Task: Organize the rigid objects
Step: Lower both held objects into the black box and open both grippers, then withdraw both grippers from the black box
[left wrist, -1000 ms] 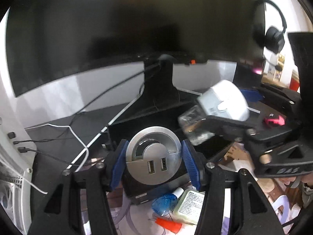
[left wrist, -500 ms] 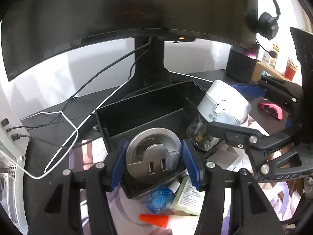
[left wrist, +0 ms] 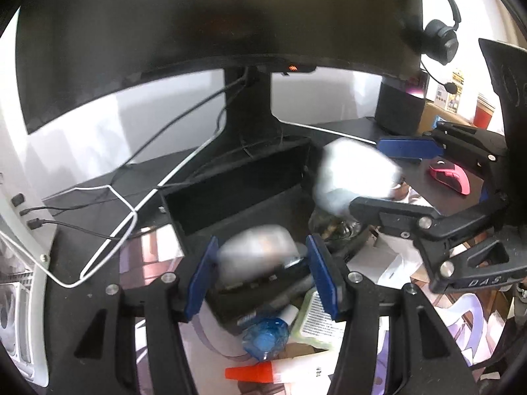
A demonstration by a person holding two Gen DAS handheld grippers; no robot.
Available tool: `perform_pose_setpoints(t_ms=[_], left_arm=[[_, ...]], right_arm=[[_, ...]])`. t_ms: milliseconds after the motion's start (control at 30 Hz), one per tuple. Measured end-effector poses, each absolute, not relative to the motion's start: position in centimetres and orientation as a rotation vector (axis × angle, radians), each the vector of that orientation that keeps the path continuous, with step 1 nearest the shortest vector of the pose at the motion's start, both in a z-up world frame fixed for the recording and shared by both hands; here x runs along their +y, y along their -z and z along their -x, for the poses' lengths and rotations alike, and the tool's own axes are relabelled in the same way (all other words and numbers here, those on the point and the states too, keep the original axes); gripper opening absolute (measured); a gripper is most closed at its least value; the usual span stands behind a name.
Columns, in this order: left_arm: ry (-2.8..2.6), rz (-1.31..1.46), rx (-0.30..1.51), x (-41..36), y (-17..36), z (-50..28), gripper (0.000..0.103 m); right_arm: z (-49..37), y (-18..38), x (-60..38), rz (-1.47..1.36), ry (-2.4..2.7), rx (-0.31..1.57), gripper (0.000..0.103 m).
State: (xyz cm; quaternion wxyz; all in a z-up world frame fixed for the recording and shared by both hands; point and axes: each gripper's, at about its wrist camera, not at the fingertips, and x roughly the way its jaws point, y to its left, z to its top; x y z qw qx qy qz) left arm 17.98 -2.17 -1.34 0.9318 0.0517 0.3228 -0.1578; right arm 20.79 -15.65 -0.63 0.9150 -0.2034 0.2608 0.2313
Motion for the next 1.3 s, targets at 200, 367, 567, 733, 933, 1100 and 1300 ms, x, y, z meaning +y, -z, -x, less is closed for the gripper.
perform_pose_setpoints(t_ms=[200, 367, 567, 733, 933, 1100, 1300], left_arm=[[0.341, -0.096, 0.63, -1.7, 0.6, -16.2, 0.057], [0.358, -0.08, 0.583, -1.4, -0.3, -13.2, 0.072], [0.362, -0.097, 0.55, -1.6, -1.0, -10.0, 0.077], [0.359, -0.078, 0.572, -1.9, 0.0, -9.4, 0.081], [0.301, -0.099, 0.669, -2.6, 3.4, -11.1, 0.081], [0.269, -0.106, 0.719, -2.7, 5.1, -12.2, 0.081], [0.254, -0.102, 0.753, -2.1, 5.6, -12.6, 0.081]], right_arm=[[-19.5, -0.9, -16.7, 0.386, -0.473, 0.484, 0.07], [-17.2, -1.8, -18.6, 0.347, -0.485, 0.445, 0.07], [-14.6, -1.5, -21.9, 0.286, -0.496, 0.458, 0.07], [-14.1, -0.3, -24.6, 0.231, -0.481, 0.499, 0.07], [-16.3, 2.6, -25.8, 0.161, -0.483, 0.61, 0.07], [-17.7, 4.4, -25.1, 0.162, -0.469, 0.669, 0.07], [-19.2, 5.7, -24.8, 0.169, -0.45, 0.714, 0.07]])
